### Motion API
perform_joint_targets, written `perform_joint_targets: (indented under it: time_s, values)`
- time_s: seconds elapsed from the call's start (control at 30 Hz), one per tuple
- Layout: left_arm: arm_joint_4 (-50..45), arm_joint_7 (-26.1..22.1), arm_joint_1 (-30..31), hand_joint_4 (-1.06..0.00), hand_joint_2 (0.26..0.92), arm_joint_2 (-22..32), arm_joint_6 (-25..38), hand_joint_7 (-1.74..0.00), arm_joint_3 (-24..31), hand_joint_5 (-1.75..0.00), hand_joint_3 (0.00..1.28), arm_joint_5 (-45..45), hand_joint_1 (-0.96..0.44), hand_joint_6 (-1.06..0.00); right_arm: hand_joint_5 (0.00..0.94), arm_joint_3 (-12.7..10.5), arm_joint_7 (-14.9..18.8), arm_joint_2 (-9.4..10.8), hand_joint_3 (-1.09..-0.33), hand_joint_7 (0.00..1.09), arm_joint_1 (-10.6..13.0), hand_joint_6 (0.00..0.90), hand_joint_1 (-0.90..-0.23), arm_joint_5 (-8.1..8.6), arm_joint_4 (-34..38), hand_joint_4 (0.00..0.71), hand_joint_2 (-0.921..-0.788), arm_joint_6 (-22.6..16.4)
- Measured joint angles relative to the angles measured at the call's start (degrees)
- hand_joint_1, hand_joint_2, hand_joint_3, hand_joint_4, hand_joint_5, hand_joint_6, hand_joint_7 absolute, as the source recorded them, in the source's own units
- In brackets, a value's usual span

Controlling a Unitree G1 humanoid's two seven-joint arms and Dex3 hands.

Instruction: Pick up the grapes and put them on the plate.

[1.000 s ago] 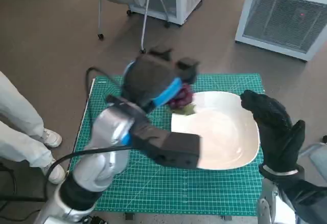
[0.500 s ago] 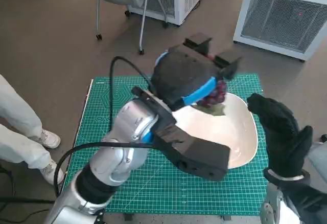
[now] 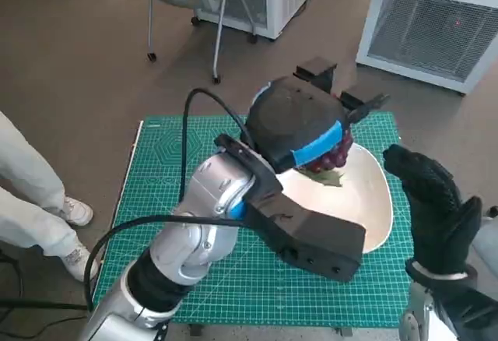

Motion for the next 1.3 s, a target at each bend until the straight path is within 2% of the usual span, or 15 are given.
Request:
perform_joint_targets:
  time_s: [0.03,0.1,0.13,0.2,0.27,0.3,0.33,0.37,0.43,0.47,0.57,0.7,0.8,1.1,1.3]
  values:
    - [0.0,0.0,0.0,-0.47,0.818,0.1,-0.2,-0.09,0.0,-0.17,0.49,-0.1,0.18,-0.58,0.010,0.0,-0.1,0.0,-0.528,0.73,0.1,0.292,-0.490,0.00,0.0,0.658,-0.921,0.0]
    - [0.1,-0.1,0.0,-0.53,0.797,0.3,-0.6,-0.11,0.0,-0.11,0.53,-0.3,0.18,-0.63,0.009,0.0,-0.2,0.0,-0.528,0.72,0.2,0.293,-0.487,0.00,-0.1,0.658,-0.921,0.0]
    - [0.2,-0.3,0.0,-0.57,0.794,0.3,-0.8,-0.13,0.1,-0.16,0.53,-0.5,0.19,-0.65,0.009,0.0,-0.2,0.0,-0.528,0.72,0.2,0.294,-0.486,0.00,-0.1,0.658,-0.921,0.0]
    - [0.8,-0.8,-0.1,-0.57,0.800,0.3,-1.0,-0.19,0.2,-0.58,0.52,-1.4,0.24,-0.69,0.009,0.0,-0.3,0.0,-0.528,0.72,0.2,0.295,-0.484,-0.03,-0.1,0.657,-0.921,0.0]
    - [1.6,-1.7,-0.3,-0.46,0.798,0.3,-1.1,-0.24,0.3,-1.13,0.56,-2.5,0.31,-0.68,0.008,0.0,-0.3,0.0,-0.529,0.72,0.2,0.296,-0.481,-0.08,-0.2,0.657,-0.921,-0.1]
    - [2.0,-2.3,-0.4,-0.41,0.788,0.3,-1.0,-0.24,0.3,-1.25,0.58,-2.9,0.30,-0.65,0.008,0.0,-0.4,0.0,-0.529,0.72,0.2,0.297,-0.480,-0.10,-0.2,0.657,-0.921,-0.2]
    - [2.4,-3.0,-0.4,-0.38,0.786,0.3,-0.8,-0.21,0.3,-1.18,0.56,-3.2,0.27,-0.60,0.008,0.0,-0.4,0.0,-0.529,0.72,0.2,0.297,-0.479,-0.11,-0.2,0.657,-0.921,-0.3]
    - [2.6,-3.8,-0.4,-0.36,0.792,0.2,-0.5,-0.16,0.3,-1.00,0.51,-3.3,0.21,-0.54,0.008,0.0,-0.5,0.0,-0.529,0.72,0.2,0.298,-0.477,-0.12,-0.2,0.657,-0.921,-0.3]
    - [3.0,-5.5,-0.4,-0.32,0.808,0.2,0.6,-0.08,0.1,-0.51,0.36,-3.3,0.06,-0.45,0.008,0.0,-0.6,0.0,-0.530,0.71,0.2,0.299,-0.474,-0.12,-0.2,0.657,-0.921,-0.4]
    - [3.1,-6.3,-0.4,-0.30,0.816,0.1,1.3,-0.05,0.0,-0.34,0.29,-3.2,0.00,-0.41,0.008,0.0,-0.6,0.0,-0.530,0.71,0.2,0.299,-0.474,-0.12,-0.2,0.657,-0.921,-0.4]
    - [3.4,-8.1,-0.6,-0.21,0.825,-0.1,3.2,-0.02,-0.3,-0.12,0.13,-2.9,-0.19,-0.34,0.008,0.0,-0.7,0.0,-0.530,0.71,0.2,0.300,-0.472,-0.11,-0.1,0.657,-0.921,-0.4]
    - [4.2,-9.1,-1.0,-0.18,0.825,-0.3,4.5,-0.01,-0.6,-0.03,0.05,-2.8,-0.34,-0.31,0.008,0.1,-0.8,0.1,-0.531,0.71,0.2,0.301,-0.471,-0.12,-0.1,0.657,-0.921,-0.4]
    - [4.8,-8.4,-1.0,-0.17,0.826,-0.3,3.6,0.00,-0.6,-0.01,0.02,-3.1,-0.39,-0.30,0.007,0.1,-1.0,0.1,-0.530,0.71,0.2,0.302,-0.472,-0.12,-0.1,0.657,-0.921,-0.5]
    - [7.2,-2.4,-0.4,-0.15,0.850,0.3,-2.7,0.00,0.1,0.00,0.01,-5.9,-0.43,-0.30,0.007,0.3,-1.3,0.2,-0.532,0.70,0.2,0.304,-0.471,-0.12,-0.1,0.657,-0.921,-0.5]
    - [7.5,1.3,1.7,-0.15,0.880,1.6,-6.5,0.00,3.1,0.00,0.02,-9.8,-0.43,-0.29,0.007,0.3,-1.3,0.2,-0.530,0.70,0.2,0.306,-0.472,-0.11,-0.1,0.658,-0.921,-0.5]
